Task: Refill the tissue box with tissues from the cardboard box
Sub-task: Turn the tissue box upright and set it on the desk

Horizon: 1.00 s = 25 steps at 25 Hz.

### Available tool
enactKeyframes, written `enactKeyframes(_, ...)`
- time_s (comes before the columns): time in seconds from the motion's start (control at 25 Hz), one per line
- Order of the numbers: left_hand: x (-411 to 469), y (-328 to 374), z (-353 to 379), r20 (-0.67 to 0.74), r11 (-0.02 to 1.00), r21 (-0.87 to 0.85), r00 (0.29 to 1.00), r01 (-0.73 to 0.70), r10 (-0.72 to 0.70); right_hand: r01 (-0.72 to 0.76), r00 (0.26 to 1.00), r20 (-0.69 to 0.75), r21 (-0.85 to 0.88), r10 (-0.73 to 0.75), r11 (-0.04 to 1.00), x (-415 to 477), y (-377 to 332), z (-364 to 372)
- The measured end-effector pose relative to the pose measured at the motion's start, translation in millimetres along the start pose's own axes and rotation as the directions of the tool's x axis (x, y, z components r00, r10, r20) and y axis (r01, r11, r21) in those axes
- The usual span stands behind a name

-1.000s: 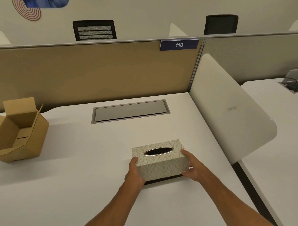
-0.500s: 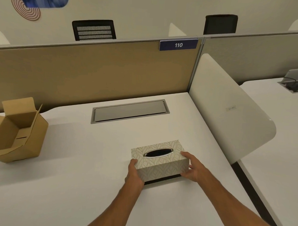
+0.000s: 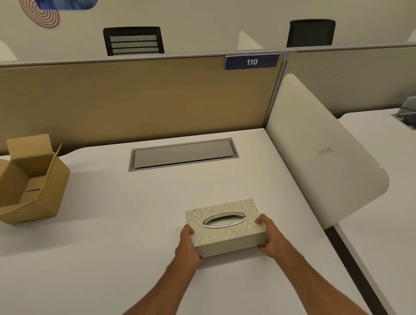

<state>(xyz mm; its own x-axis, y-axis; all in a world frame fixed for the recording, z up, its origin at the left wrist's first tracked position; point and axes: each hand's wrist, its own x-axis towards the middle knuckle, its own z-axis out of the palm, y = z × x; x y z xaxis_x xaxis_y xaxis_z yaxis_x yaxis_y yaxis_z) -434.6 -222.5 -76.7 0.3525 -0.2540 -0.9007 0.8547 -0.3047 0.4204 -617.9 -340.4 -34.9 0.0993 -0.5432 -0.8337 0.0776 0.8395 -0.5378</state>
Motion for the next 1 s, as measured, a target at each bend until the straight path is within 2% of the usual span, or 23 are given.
enactKeyframes(0.2,-12.0,0.0,2.5,-0.027,1.0,0.02,1.0,-0.004,0.005,0.041,0.994,-0.09,-0.182,-0.058,0.983,16.4,7.8,-3.7)
enactKeyframes(0.36,-23.9,-1.4,3.4,-0.078,0.999,0.029,0.997,-0.022,0.024,0.059,0.99,-0.111,-0.21,-0.083,0.976,28.8,14.4,-8.7)
enactKeyframes(0.56,-37.1,-1.1,4.7,-0.082,0.999,0.023,0.996,-0.032,0.034,0.083,0.986,-0.111,-0.328,-0.126,0.941,39.3,20.4,-12.7)
enactKeyframes(1.0,-41.5,0.0,3.1,-0.075,0.989,0.127,0.994,-0.073,0.083,0.1,0.983,-0.1,-0.402,-0.152,0.91,49.3,23.4,-13.4)
